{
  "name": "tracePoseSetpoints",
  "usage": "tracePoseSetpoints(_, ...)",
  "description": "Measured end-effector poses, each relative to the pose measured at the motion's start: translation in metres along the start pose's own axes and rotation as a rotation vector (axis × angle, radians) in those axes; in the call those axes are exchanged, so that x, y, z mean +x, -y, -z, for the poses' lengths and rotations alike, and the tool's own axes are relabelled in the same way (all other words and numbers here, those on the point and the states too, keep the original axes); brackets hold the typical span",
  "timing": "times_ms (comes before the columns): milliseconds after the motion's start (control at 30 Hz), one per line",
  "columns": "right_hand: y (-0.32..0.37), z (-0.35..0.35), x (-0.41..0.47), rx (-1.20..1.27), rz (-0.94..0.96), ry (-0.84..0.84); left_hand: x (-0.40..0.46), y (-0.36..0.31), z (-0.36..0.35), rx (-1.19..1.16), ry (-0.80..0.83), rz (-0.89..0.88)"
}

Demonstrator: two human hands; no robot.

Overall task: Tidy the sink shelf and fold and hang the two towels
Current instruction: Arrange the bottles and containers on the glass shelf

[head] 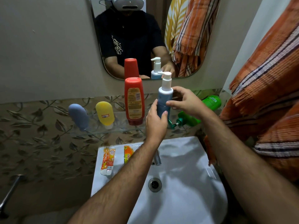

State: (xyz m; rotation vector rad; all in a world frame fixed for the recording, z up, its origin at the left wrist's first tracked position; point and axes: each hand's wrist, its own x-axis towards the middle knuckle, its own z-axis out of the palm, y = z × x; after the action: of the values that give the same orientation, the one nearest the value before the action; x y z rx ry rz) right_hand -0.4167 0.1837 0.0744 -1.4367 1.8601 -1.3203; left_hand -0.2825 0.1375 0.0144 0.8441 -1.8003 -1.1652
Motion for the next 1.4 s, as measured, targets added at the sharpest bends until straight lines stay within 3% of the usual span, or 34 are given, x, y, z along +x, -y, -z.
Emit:
tracePoseSetpoints(333,-0.014,0.008,-0.001,-0.078,0.029,0.101,0.006,0.011,-0.01,-0.004,-0.142,0.03)
tracePoseSetpoints(633,-0.023,0.003,0.002,-0.223,0.037,0.028,0.007,0.014,-0.009,-0.025,-0.165,0.019)
tracePoseSetpoints(933,-0.021,0.003,-0.003,-0.217,0.011,0.019,0.0,0.016,-0.007,0.0,-0.182,-0.015)
tracePoseSetpoints(1067,-0.019,0.01,-0.012,-0.338,0.008,-0.091,-0.017,0.016,-0.003,0.034,-0.243,-0.101)
tracePoseSetpoints(1267,-0.015,0.019,-0.038,-0.57,0.055,-0.267,-0.032,0.019,-0.01,-0.034,-0.145,0.132)
tracePoseSetpoints(1400,-0.024,0.023,-0.051,-0.701,0.052,-0.262,-0.032,0.024,-0.019,-0.11,-0.099,0.261)
